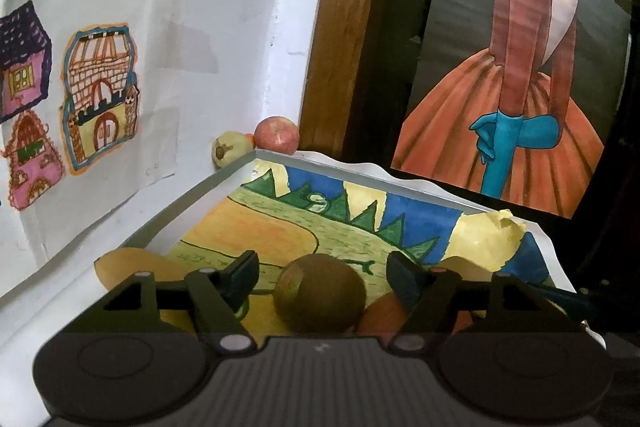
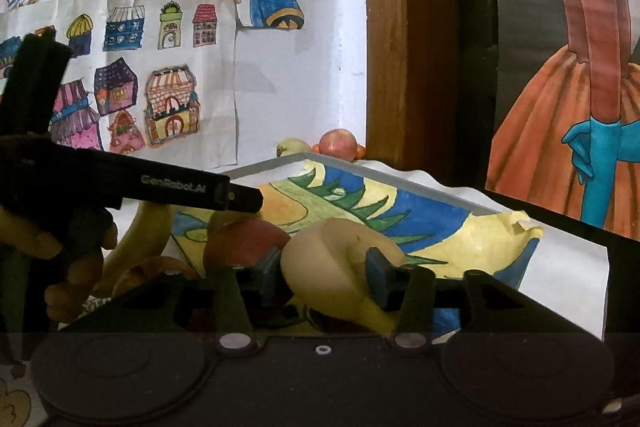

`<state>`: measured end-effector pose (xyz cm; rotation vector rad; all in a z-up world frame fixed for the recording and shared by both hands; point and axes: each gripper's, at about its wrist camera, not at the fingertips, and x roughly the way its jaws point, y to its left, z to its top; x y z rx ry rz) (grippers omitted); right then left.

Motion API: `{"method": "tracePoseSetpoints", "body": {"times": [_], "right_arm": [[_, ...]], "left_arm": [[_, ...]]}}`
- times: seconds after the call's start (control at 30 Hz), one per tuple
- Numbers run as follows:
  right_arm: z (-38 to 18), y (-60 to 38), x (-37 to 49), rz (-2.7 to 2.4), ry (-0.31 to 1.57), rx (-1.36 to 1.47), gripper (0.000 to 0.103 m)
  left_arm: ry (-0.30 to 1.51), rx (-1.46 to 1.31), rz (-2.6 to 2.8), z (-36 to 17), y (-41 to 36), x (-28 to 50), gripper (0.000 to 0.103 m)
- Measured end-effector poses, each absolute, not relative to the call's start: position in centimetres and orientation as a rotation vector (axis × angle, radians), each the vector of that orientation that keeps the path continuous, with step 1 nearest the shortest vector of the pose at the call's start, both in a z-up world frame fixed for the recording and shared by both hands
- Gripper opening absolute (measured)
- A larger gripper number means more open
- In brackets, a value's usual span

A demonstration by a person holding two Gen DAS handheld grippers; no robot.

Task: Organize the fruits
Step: 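Lower the kiwi into the tray and open the left gripper while the right gripper releases the banana, then lift both open tools up and away from the tray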

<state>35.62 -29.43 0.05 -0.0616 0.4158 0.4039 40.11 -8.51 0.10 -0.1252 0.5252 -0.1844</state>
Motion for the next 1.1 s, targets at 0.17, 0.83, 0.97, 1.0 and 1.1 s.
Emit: {"method": "tracePoseSetpoints", "body": {"times": [0.17,0.83,0.97,1.0,1.1], "right_arm": [[0.2,-29.8,35.0,0.389,0.418,-0.044,0.076],[6.3,-31.1,25.2,0.321,0.226,0.005,0.102],[7.2,-31.2,22.7,0.321,0.201,0.011,0.102],[7.4,-31.3,22.1,0.321,0.196,0.012,0.102],[7.9,-31.3,20.3,0.316,0.184,0.021,0.102]], "left_arm": [[0.502,-0.136,-0.191,0.9,-8.7,39.1,0.090],[0.325,-0.134,-0.217,8.0,-8.1,28.5,0.103],[0.307,-0.133,-0.219,8.8,-7.6,26.0,0.103],[0.305,-0.133,-0.216,8.9,-7.4,25.4,0.103],[0.299,-0.132,-0.210,9.1,-6.8,23.7,0.103]]}}
